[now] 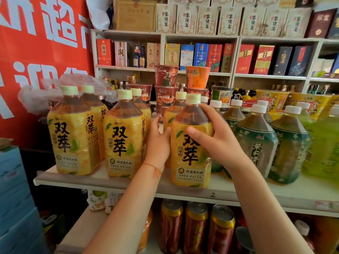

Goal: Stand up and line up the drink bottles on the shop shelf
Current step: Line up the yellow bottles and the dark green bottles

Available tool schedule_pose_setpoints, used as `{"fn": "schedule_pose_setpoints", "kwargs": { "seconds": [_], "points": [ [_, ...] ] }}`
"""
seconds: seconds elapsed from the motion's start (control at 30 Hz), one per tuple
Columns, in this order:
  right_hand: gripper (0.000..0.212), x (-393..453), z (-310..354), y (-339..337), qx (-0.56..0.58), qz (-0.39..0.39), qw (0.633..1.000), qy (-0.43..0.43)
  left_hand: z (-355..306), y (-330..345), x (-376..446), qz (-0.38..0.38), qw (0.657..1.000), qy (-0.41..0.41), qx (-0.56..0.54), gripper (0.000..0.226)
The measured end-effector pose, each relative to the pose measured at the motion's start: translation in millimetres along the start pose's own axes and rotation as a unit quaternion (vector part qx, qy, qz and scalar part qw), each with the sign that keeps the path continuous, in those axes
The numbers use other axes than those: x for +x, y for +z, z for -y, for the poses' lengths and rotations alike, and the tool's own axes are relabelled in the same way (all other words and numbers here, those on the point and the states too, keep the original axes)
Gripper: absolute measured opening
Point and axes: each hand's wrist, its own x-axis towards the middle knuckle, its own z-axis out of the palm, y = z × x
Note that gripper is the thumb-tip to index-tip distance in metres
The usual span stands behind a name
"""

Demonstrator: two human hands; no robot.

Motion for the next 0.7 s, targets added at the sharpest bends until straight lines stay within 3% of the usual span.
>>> {"fn": "schedule_pose_setpoints", "kwargs": {
  "seconds": [0.17, 0.3, 0.37, 0.43, 0.6, 0.7],
  "points": [
    [0.078, 10, -3, 19, 0.02, 0.004, 1.0, 0.016, -7, -5, -11, 0.005, 0.992, -0.072, -0.104, 0.038],
    [0.072, 13, -8, 36, -0.046, -0.053, 0.998, 0.01, -7, -8, -25, 0.038, 0.995, -0.039, -0.08, 0.068],
    [0.081, 6, -7, 48, -0.052, -0.103, 0.993, 0.031, -5, -9, -28, 0.044, 0.997, -0.026, -0.053, 0.084],
    [0.09, -5, -9, 60, -0.026, -0.125, 0.988, 0.085, -8, -7, -32, 0.03, 0.999, 0.0, -0.026, 0.068],
    [0.059, -11, -19, 66, 0.048, -0.128, 0.977, 0.161, -12, -7, -34, 0.027, 0.999, 0.028, 0.004, 0.017],
    [0.069, -9, -20, 74, 0.041, -0.142, 0.981, 0.127, -14, -8, -31, 0.025, 0.999, 0.039, -0.002, 0.017]
  ]
}}
